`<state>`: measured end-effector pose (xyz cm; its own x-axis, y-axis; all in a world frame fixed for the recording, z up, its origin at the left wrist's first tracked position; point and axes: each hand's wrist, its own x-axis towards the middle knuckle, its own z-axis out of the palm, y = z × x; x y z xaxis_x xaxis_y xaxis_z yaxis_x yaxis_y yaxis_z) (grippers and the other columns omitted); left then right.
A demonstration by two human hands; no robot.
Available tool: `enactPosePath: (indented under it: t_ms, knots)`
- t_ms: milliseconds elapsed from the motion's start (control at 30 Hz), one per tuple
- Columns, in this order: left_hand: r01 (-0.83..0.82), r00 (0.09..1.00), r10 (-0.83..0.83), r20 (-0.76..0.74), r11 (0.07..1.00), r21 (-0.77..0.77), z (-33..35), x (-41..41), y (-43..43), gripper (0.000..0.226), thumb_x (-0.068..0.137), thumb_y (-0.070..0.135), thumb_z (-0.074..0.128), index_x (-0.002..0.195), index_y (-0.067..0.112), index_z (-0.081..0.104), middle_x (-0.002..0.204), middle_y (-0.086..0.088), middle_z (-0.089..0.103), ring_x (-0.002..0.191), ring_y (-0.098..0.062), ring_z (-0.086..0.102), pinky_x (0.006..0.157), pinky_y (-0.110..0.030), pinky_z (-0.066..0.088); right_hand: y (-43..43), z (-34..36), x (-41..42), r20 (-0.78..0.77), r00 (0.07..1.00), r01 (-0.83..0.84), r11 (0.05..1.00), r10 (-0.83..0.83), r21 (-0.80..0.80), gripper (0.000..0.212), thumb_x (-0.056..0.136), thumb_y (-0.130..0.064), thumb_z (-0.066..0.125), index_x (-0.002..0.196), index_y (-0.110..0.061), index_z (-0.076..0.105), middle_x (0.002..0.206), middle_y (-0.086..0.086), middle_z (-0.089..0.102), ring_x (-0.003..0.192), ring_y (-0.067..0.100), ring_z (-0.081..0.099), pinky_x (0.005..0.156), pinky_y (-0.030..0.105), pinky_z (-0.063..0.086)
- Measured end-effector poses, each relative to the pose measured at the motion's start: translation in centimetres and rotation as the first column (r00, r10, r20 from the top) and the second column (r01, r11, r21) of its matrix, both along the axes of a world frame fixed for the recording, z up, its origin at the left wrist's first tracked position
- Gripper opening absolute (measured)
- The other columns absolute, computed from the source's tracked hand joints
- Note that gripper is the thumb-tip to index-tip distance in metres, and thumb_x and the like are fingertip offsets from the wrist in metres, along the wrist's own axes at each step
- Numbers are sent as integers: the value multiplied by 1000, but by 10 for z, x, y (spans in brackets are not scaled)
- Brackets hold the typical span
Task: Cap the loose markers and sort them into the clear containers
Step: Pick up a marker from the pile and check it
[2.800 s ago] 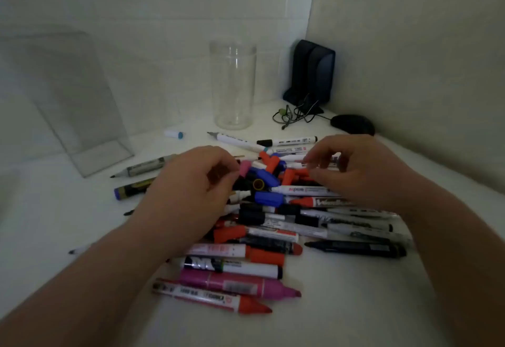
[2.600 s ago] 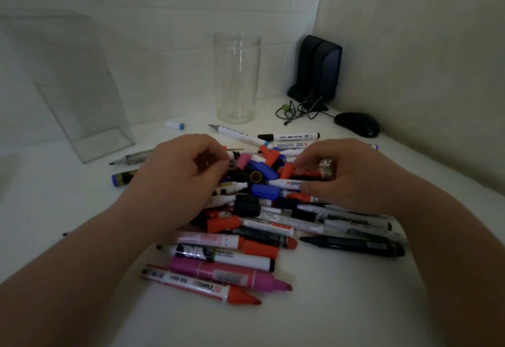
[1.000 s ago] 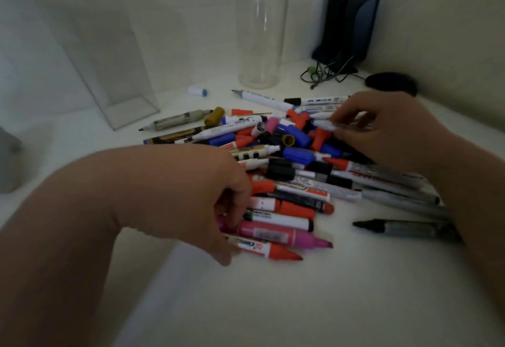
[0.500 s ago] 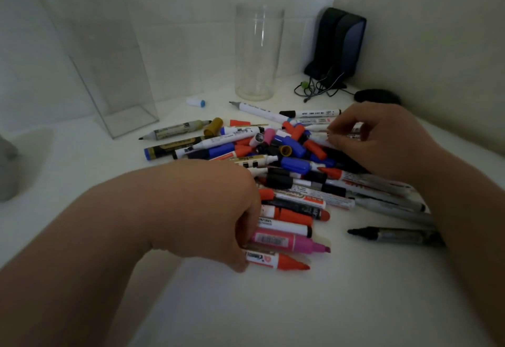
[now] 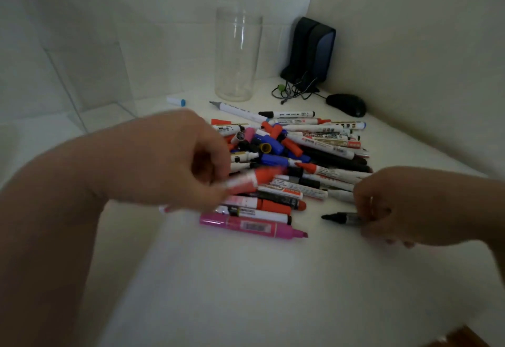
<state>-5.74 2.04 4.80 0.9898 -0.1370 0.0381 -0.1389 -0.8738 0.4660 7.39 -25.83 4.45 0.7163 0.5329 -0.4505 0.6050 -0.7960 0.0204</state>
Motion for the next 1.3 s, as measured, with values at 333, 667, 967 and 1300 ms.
enactPosePath:
  t_ms: [333,667,967,1300]
  knots:
    - [-240,874,353,335,912,-333,-23,19,26,15,72,30,72,75,17,66,63,-2,67,54,-20,63,55,-40,52,8,-12,7,213,974,-108,986,80,125,13,83,-46,71,82,-45,58,76,-28,60,62,1,57,58,20,46]
    - [-272,879,378,290,898,-346,-32,31,24,13,103,33,46,108,38,57,74,-4,62,56,-15,52,52,-31,40,124,-14,-9,112,884,-458,792,454,403,17,91,-51,63,105,-43,64,67,-25,54,63,-17,50,52,10,35]
    - [-231,913,294,284,944,-234,-39,38,21,13,99,46,47,108,50,56,88,23,66,80,1,62,63,-14,43,120,-28,1,229,867,-497,727,443,474,21,95,-47,57,103,-32,69,77,-15,55,75,2,54,72,24,50]
    - [-146,912,207,354,971,-190,-43,39,19,38,87,68,50,120,56,64,92,22,69,85,-1,66,71,-30,53,73,-5,26,-169,956,74,361,239,930,13,78,-17,76,90,-17,71,66,-4,71,48,5,60,48,14,47]
